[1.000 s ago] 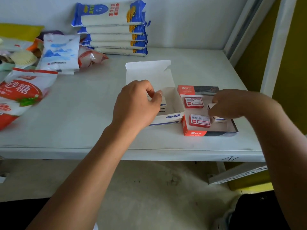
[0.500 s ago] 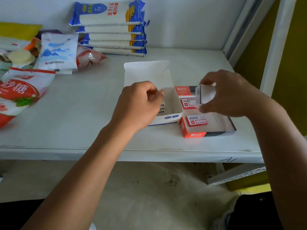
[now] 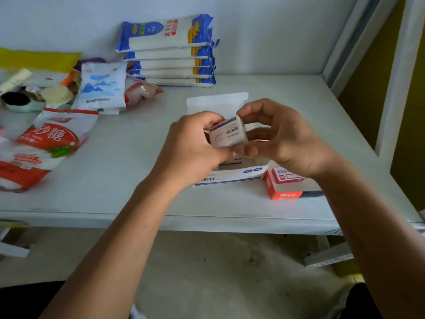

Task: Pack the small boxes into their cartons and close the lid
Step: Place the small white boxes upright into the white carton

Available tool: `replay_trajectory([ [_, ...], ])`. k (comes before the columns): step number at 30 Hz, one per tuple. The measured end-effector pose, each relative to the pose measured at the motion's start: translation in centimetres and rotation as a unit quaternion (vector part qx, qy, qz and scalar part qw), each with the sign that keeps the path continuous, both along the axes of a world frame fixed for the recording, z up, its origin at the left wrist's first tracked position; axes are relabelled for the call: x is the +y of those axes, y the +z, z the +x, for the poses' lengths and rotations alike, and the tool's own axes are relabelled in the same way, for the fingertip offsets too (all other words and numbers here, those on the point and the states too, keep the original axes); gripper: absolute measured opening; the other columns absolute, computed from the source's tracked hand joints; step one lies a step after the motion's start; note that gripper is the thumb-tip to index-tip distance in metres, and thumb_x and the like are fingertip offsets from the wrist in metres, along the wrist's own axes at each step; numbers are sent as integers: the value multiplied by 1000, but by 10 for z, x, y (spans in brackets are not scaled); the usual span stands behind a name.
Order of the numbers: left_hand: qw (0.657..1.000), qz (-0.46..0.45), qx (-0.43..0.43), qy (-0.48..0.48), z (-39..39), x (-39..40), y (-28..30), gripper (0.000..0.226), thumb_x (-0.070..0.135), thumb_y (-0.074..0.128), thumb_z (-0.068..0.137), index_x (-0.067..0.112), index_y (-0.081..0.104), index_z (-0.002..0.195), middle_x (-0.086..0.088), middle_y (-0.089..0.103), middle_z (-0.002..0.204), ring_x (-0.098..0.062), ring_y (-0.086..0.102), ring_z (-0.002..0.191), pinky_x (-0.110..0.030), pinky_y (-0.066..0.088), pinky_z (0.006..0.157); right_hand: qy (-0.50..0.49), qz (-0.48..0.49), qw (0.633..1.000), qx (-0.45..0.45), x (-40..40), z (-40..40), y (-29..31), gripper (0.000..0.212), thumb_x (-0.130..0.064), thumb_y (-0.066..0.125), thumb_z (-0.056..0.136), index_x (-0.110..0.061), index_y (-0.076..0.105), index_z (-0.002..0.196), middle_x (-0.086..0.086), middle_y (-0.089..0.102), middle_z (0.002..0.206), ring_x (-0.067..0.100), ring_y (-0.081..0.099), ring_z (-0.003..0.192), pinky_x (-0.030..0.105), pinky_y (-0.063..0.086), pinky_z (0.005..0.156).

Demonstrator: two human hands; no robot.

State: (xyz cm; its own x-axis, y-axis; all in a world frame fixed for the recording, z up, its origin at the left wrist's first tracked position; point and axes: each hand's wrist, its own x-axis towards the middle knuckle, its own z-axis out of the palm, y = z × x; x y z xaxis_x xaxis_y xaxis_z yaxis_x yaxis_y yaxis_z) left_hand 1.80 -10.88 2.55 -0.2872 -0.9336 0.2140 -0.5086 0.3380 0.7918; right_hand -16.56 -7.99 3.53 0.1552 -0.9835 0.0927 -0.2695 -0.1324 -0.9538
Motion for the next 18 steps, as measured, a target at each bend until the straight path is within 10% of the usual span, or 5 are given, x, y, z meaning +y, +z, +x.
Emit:
replay_trajectory([
  [8,999,-32,-39,-14,3,6,-5,37,21,84,66,25,71,100,6,74,90,-9,70,79,-39,59,69,14,-19,997,74,-4,-1,-3,43,7,79,70,-7,67,109,-1,70,110,12,71,100,21,59,72],
  [18,995,55,27,77,-3,-3,-8,61,52,77,68,32,61,123,3,75,85,-14,74,70,-38,60,72,-67,-50,993,82,-9,12,-7,22,1,63,87,-15,73,98,-8,72,95,22,71,90,32,60,77],
])
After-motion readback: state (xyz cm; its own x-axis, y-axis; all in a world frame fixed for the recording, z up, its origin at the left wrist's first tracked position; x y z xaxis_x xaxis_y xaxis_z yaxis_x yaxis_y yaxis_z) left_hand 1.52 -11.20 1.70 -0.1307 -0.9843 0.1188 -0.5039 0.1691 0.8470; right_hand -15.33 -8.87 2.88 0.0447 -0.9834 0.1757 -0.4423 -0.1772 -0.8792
